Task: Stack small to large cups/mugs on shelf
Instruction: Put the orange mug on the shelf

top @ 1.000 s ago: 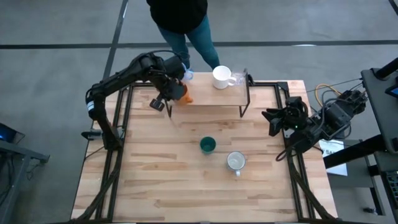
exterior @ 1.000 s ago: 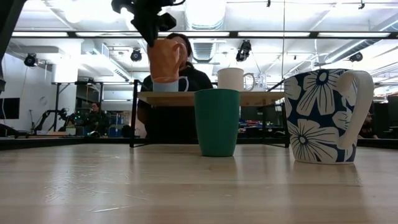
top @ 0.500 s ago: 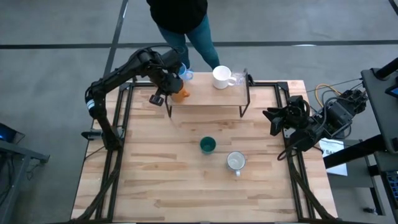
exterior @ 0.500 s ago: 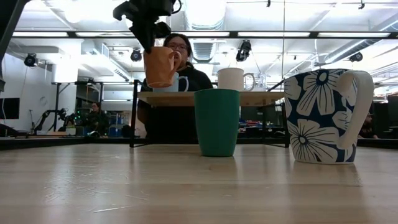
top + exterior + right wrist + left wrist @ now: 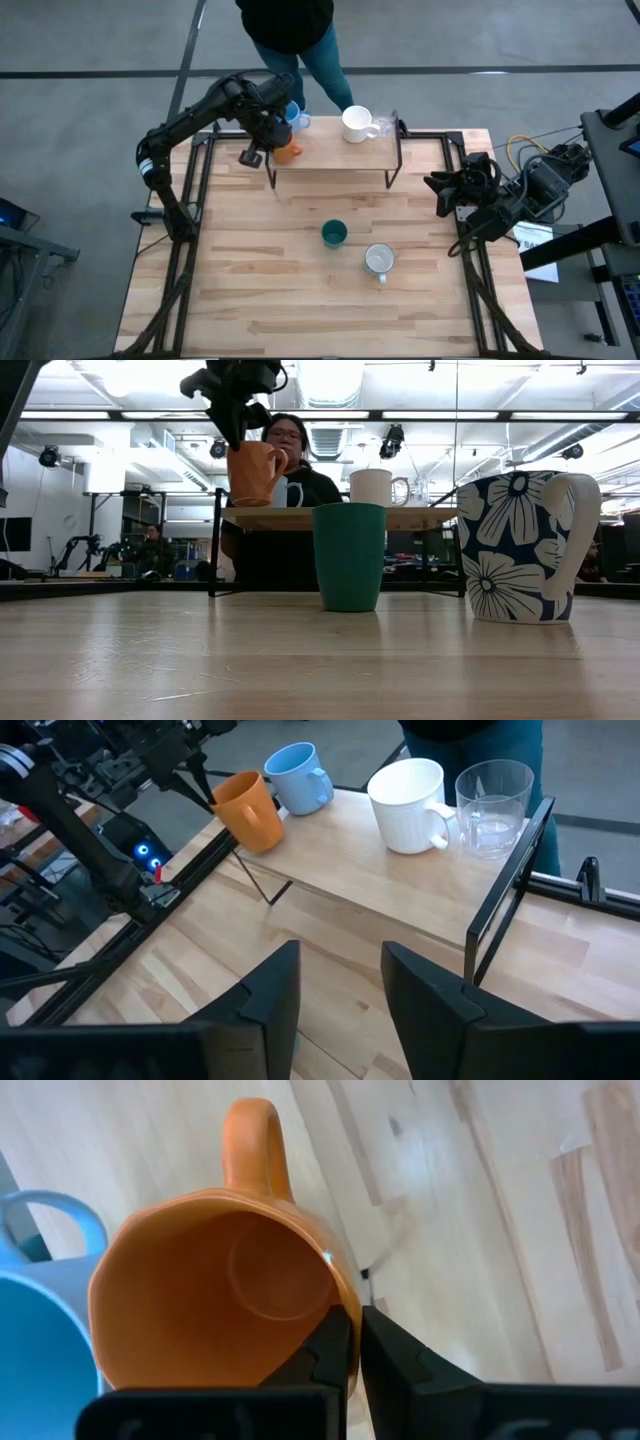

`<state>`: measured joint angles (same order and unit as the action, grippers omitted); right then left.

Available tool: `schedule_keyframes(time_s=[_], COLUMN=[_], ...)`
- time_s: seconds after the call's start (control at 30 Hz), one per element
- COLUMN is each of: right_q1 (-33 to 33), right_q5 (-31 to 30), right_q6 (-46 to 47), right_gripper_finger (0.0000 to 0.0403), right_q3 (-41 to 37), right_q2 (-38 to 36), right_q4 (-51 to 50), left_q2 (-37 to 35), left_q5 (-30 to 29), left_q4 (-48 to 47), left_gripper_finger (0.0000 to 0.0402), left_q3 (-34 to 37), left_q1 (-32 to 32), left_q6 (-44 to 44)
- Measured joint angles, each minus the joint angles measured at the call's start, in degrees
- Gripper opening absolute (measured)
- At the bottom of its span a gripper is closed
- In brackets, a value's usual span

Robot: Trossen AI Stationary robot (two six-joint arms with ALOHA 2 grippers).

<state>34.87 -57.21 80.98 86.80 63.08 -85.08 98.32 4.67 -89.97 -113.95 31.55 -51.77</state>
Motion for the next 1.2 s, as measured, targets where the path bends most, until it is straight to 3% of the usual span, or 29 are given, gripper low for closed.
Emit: schedule_keyframes(time_s=[1.2], right_q1=[0.0], right_q5=[0.1], right_q6=[0.0], right_gripper_finger=[0.0139], right_q3=[0.0], right_q2=[-0.1], right_q4=[0.1], left_q2=[1.9], left_q5=[-0.8], left_q4=[0.0], left_gripper_finger=[0.0000], left_q3=[0.9], left_q1=[0.4], left_q6=[-2.4])
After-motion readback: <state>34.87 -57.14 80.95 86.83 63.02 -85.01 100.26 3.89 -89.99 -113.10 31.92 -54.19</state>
